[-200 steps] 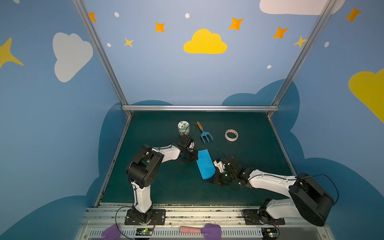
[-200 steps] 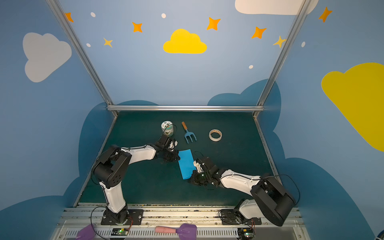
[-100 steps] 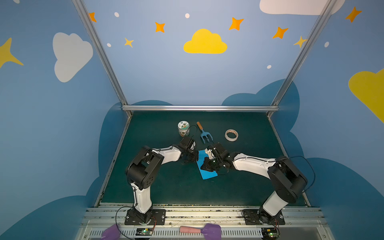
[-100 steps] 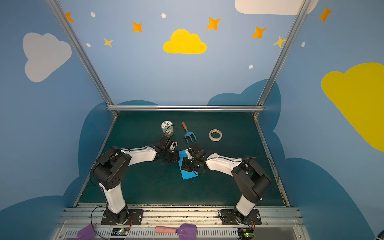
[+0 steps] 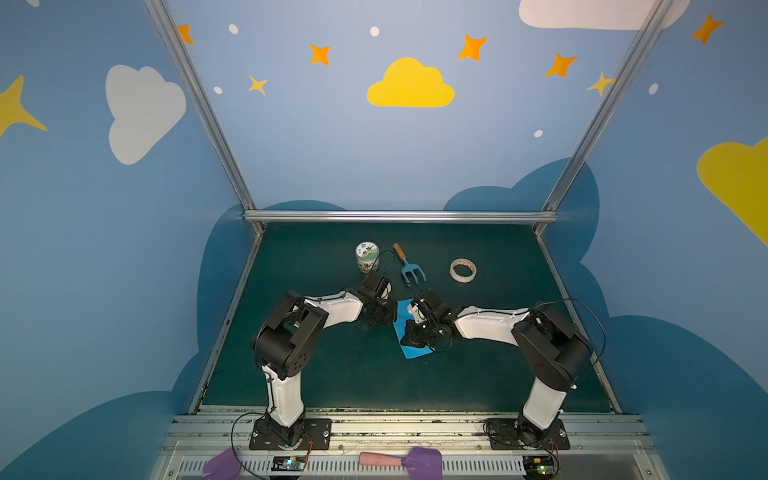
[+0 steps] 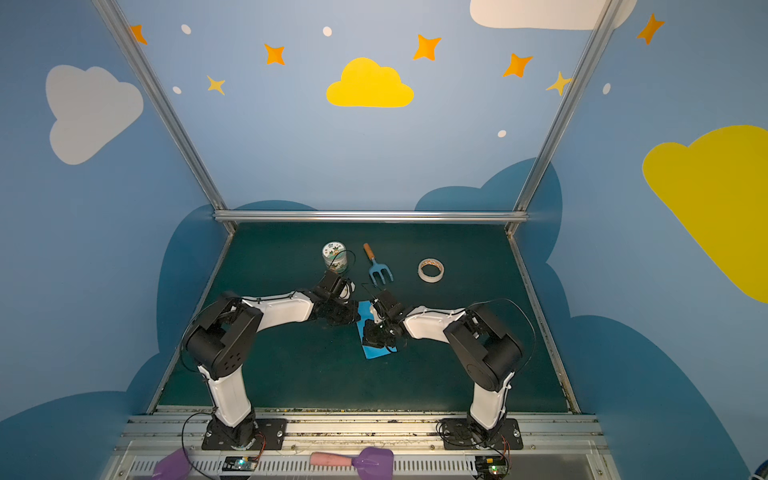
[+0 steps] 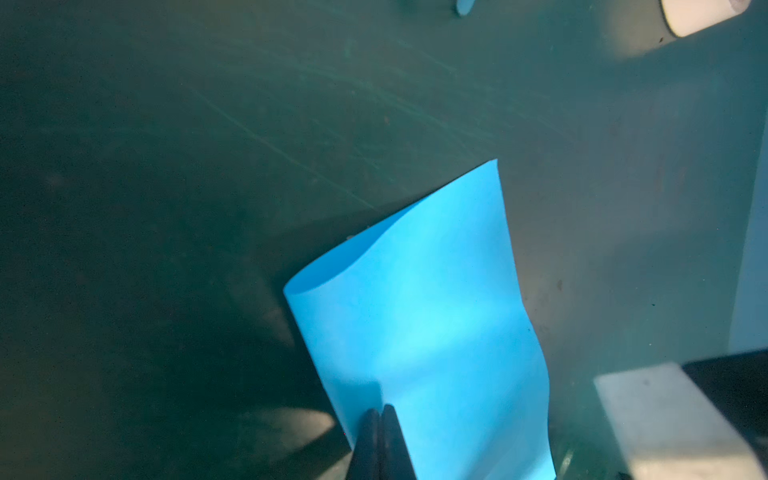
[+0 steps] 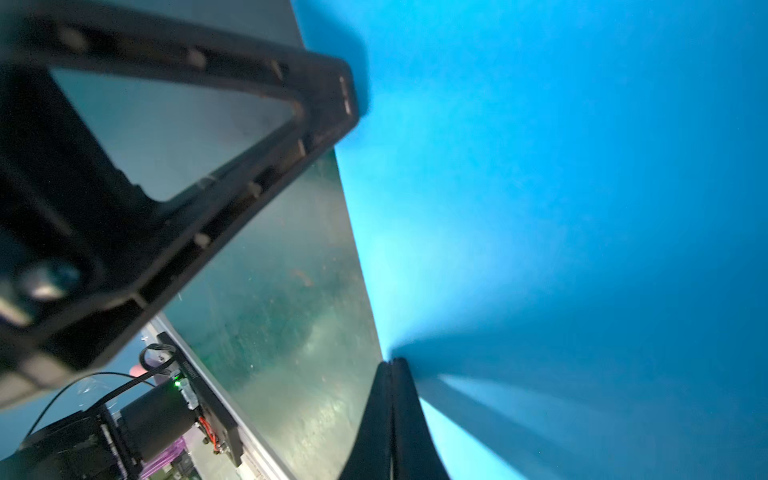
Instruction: Fold a paper plane with a square sheet of paper (fold left side to right side)
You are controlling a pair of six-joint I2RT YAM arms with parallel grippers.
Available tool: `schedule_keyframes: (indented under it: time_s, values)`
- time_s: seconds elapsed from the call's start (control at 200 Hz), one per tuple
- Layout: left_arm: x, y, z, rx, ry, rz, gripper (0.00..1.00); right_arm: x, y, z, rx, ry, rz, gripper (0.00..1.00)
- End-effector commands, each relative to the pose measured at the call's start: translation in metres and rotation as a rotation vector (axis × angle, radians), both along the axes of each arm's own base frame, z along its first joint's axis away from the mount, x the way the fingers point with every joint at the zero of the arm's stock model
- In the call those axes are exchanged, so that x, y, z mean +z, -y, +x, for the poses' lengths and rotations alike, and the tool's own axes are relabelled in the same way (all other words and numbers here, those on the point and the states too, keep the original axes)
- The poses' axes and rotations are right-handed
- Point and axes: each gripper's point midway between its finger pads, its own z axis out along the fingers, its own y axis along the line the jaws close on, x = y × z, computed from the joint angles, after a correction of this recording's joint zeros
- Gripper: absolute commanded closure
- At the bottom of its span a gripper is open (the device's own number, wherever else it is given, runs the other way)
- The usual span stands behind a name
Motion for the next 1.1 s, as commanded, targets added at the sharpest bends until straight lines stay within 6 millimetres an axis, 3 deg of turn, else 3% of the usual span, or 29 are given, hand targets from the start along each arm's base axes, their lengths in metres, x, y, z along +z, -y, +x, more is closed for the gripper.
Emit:
schedule_keyframes:
  time_s: [0.0,0.39,0.711,0.796,0.916,1.096]
  values:
    - [-0.025,-0.012,-0.020,-0.016,-0.101,0.083,0.96,-0.023,0.014,-0.011,-0.023,-0.052,-0.049,1.00]
    - [-0.028,-0.032,0.022,0.040,-0.105,0.093,0.96,-0.038,0.030,-0.024,-0.059,-0.085,-0.071,1.00]
    - [-0.045,-0.074,0.051,0.139,-0.147,0.118,0.96,-0.042,0.034,-0.028,-0.075,-0.097,-0.069,1.00]
    - [-0.036,-0.082,0.063,0.145,-0.137,0.111,0.96,-0.043,0.035,-0.029,-0.075,-0.098,-0.073,1.00]
    - [-0.007,-0.077,0.069,0.113,-0.088,0.080,0.96,-0.043,0.036,-0.030,-0.077,-0.097,-0.072,1.00]
    - [0.041,-0.046,0.042,0.067,-0.019,-0.047,0.96,-0.041,0.036,-0.029,-0.079,-0.092,-0.071,1.00]
